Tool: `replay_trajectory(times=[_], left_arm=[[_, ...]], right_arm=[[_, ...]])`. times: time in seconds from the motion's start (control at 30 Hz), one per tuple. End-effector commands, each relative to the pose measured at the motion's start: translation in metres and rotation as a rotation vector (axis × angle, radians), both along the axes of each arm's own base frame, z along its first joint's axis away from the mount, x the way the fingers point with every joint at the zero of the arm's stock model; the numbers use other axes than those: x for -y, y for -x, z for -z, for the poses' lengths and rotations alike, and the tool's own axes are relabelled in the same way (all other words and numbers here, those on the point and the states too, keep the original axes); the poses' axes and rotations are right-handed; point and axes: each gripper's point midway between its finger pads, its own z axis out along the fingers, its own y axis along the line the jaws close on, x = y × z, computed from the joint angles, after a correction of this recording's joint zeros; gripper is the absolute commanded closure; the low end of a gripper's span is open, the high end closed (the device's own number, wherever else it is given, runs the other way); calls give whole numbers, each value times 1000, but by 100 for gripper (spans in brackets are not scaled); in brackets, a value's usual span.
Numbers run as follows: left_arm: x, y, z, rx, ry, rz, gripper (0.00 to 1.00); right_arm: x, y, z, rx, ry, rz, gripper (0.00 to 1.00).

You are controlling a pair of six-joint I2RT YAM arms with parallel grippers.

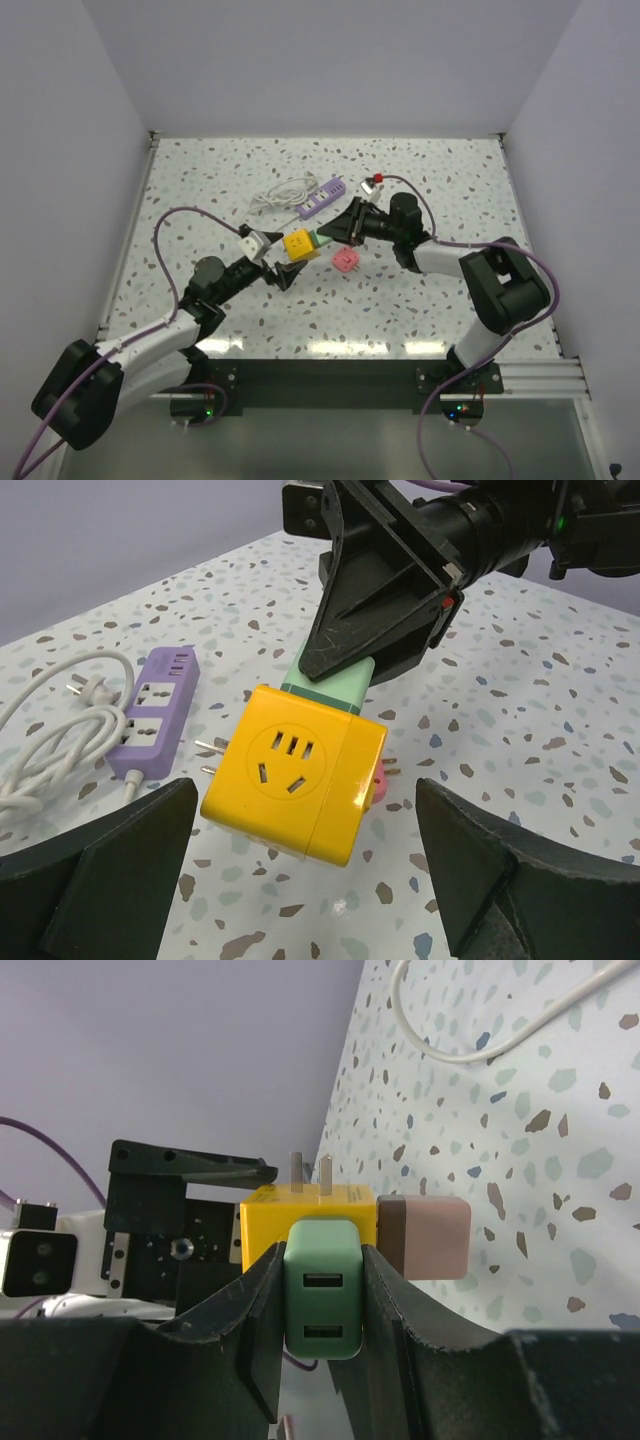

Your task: Insert the plug

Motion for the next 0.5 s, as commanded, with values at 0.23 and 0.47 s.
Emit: replay_trajectory(times=[0.23,0.47], left_arm=[[6,-1,-13,68,10,29,9],[12,5,-13,83,4,79,45]], right_arm=[[0,12,-45,76,-140,-47,100],[1,13,-36,73,-109,-53,100]])
